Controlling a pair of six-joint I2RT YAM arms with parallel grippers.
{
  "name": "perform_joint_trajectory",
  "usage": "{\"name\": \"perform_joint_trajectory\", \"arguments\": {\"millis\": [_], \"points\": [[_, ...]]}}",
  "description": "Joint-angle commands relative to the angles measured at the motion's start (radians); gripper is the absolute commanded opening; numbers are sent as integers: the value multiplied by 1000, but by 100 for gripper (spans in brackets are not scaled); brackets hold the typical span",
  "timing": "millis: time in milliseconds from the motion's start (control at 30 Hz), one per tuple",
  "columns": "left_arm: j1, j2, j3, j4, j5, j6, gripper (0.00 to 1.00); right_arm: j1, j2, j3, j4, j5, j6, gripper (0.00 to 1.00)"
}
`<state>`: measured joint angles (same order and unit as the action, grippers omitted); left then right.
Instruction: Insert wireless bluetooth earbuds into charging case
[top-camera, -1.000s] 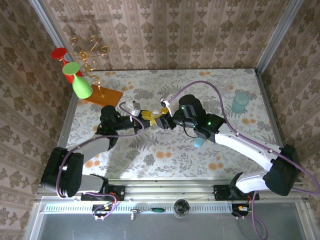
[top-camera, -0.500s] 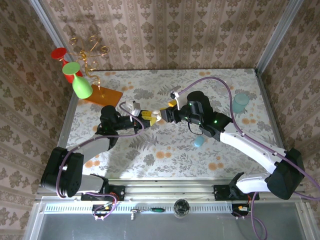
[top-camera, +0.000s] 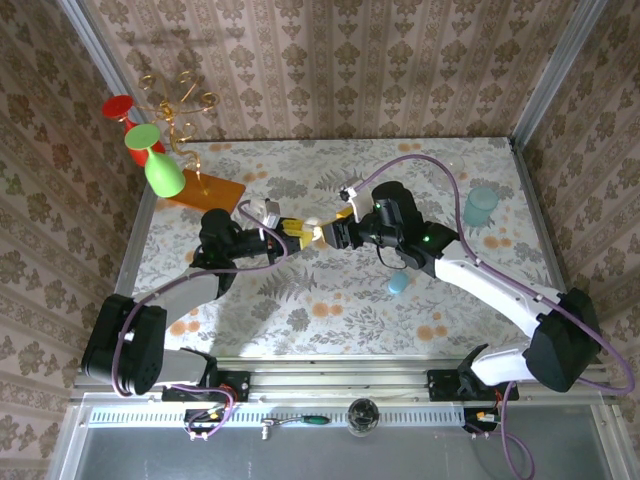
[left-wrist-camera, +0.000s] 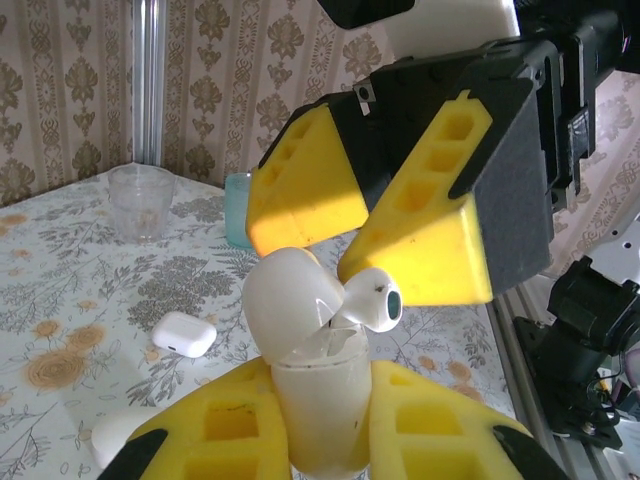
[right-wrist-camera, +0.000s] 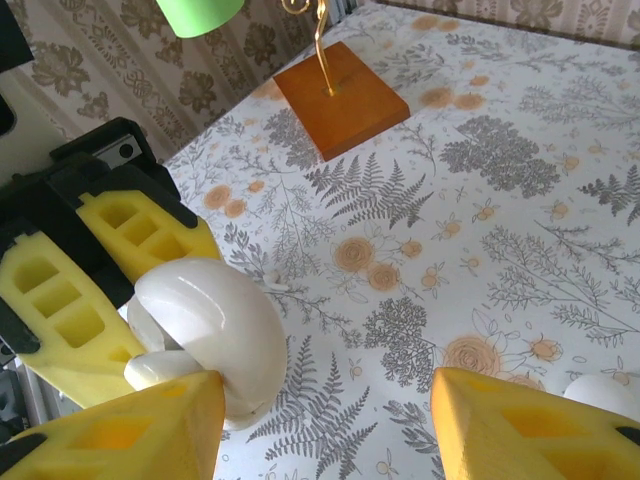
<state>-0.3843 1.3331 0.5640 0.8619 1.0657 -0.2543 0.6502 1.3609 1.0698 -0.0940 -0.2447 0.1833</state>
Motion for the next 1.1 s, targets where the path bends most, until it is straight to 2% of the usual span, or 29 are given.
{"name": "perform_joint_trajectory", "arguments": {"millis": [0, 433, 800, 1067], "points": [[1, -24, 25, 33, 13, -21, 5, 0, 20, 2, -5, -24, -11, 58], [-1, -50, 30, 9, 75, -2, 5, -32, 24, 28, 32, 42, 54, 57], [-2, -46, 28, 26, 101, -9, 5, -54, 58, 63, 31, 30, 92, 57], [0, -43, 24, 41, 102, -17, 6, -80, 38, 52, 36, -11, 104, 62]]}}
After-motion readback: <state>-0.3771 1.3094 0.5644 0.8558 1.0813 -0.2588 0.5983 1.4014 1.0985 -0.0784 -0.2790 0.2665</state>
